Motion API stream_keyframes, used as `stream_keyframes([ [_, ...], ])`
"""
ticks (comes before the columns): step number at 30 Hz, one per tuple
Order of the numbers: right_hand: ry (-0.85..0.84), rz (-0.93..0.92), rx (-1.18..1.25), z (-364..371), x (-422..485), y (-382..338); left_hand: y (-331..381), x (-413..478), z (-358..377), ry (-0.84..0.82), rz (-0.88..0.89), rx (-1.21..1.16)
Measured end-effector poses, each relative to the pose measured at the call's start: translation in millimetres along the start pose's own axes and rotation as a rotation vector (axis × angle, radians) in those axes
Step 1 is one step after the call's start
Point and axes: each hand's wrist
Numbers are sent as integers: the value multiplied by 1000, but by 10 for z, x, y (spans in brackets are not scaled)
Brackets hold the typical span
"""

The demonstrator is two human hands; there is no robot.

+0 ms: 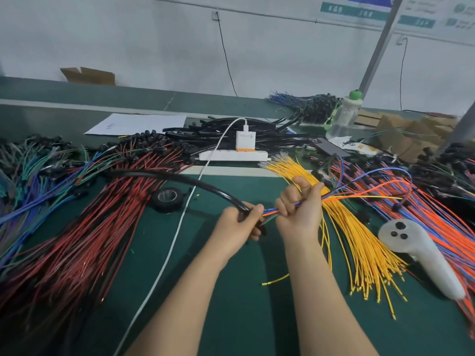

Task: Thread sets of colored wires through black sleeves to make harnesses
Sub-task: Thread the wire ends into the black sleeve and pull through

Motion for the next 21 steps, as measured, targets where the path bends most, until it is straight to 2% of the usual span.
stream_keyframes([
  [4, -15, 35, 26, 6, 0, 3, 2, -25, 8, -50, 54, 105],
  [12, -52, 207, -31, 43, -38, 58, 16, -30, -6, -21, 7, -79],
  [14, -46, 200, 28, 37, -35, 20, 30, -28, -6, -34, -45, -142],
  [17, -38, 154, 100, 8, -25, -42, 47, -25, -21, -53, -85, -116],
  [21, -3, 100, 134, -1, -25, -72, 43, -56, -35, -92, 48, 40],
])
Point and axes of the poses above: each hand's wrist, its own x-axis towards the middle knuckle, its own z-axis out of the palm, y = z × x, and after that the axes turned 1 degree about -z, right-handed
